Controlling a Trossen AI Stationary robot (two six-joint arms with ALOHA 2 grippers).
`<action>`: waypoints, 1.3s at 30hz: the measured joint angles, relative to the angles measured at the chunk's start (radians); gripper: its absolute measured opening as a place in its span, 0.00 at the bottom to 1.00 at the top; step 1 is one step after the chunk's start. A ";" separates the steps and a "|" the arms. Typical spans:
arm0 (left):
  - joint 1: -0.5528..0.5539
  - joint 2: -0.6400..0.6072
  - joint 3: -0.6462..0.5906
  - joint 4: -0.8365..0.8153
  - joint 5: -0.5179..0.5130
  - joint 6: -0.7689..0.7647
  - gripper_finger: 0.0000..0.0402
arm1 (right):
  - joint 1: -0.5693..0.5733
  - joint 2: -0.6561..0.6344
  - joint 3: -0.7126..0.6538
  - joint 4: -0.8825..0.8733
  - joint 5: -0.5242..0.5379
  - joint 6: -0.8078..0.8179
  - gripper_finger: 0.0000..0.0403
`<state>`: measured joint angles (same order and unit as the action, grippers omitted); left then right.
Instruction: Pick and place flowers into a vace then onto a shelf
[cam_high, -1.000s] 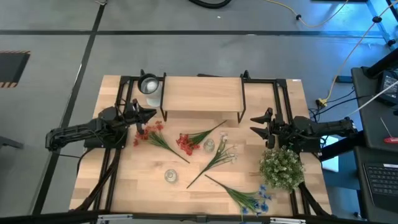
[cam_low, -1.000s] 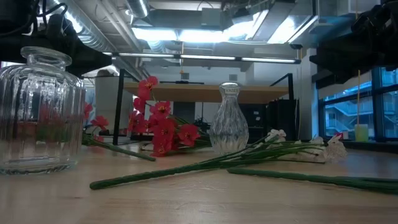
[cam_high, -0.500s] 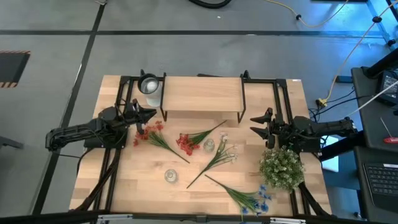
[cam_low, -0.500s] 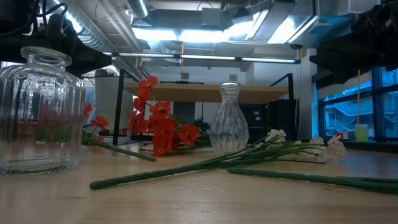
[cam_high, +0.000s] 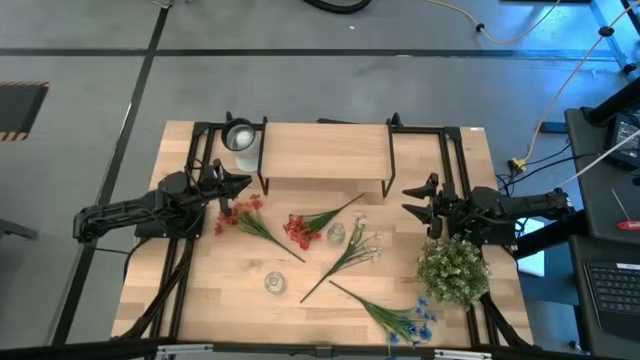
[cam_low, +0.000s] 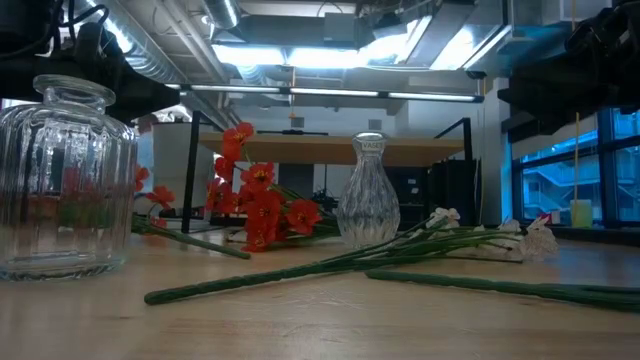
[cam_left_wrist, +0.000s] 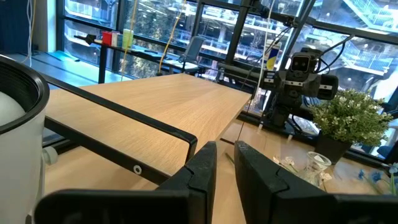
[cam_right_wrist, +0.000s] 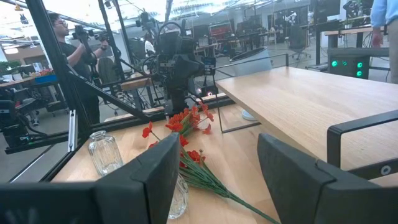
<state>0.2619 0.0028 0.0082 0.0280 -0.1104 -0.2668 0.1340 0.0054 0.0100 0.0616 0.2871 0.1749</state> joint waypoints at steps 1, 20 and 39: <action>0.000 0.000 0.000 0.000 0.000 0.000 0.13 | 0.000 0.000 0.000 0.000 0.000 0.000 0.54; 0.000 0.000 0.000 0.000 0.000 0.000 0.13 | -0.003 0.000 0.000 0.007 0.052 -0.082 0.54; 0.000 0.000 0.000 0.000 0.000 0.000 0.13 | -0.003 0.000 0.000 0.015 0.063 0.234 0.54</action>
<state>0.2616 0.0027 0.0084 0.0280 -0.1104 -0.2668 0.1307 0.0055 0.0101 0.0763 0.3499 0.4088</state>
